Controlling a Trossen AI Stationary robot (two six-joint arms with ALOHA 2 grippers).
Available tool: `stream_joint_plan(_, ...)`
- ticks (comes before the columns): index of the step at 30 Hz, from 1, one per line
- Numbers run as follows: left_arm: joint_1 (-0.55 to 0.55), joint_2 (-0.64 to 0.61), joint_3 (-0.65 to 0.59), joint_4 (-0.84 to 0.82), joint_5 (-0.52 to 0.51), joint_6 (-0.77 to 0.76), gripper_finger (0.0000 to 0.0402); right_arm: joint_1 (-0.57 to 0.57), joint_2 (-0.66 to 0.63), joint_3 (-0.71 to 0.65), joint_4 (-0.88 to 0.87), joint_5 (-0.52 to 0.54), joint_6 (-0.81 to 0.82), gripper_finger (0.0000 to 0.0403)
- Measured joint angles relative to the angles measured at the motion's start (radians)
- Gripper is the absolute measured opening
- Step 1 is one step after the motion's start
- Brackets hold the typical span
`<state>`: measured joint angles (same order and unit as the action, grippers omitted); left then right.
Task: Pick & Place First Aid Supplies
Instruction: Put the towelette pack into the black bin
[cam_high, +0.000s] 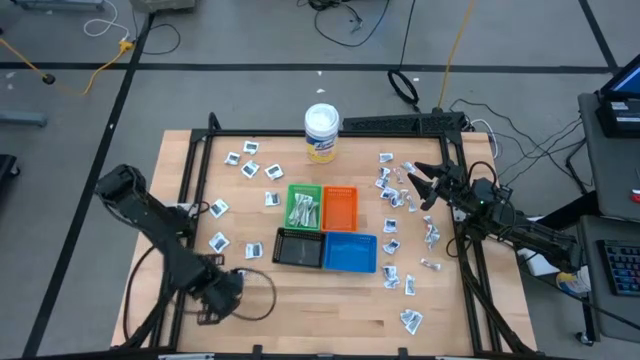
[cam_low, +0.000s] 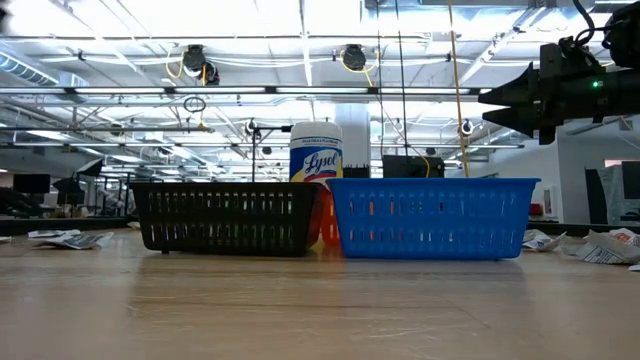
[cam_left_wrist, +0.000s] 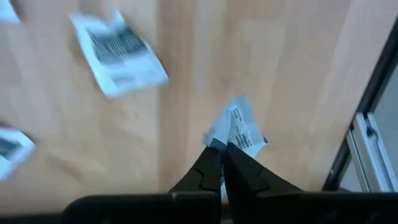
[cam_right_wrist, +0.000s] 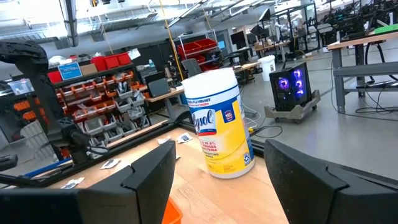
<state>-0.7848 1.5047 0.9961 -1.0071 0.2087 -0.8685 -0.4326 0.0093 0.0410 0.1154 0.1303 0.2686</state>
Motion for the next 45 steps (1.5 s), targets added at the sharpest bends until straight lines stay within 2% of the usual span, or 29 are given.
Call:
stream_joint_plan(5,0.169,0.004,0.039,-0.065,-0.019,0.158,0.0003,0.000,0.000,0.000,0.000,0.000,0.000,0.0242)
stream_joint_plan(12,0.404,0.080,0.165,-0.157,-0.058,0.401,0.0003,0.000,0.000,0.000,0.000,0.000,0.000,0.0242)
stream_joint_plan(19,0.562,0.197,0.303,-0.182,-0.079,0.563,0.0003,0.000,0.000,0.000,0.000,0.000,0.000,0.0242)
stream_joint_plan(30,0.663,0.408,0.562,-0.177,-0.085,0.665,0.0003,0.000,0.000,0.000,0.000,0.000,0.000,0.0242)
stream_joint_plan(39,0.666,0.515,0.593,-0.163,-0.102,0.660,0.0003,0.000,0.000,0.000,0.000,0.000,0.000,0.0242)
stream_joint_plan(45,0.667,0.540,0.593,-0.124,-0.123,0.621,0.0008,0.000,0.000,0.000,0.000,0.000,0.000,0.0242)
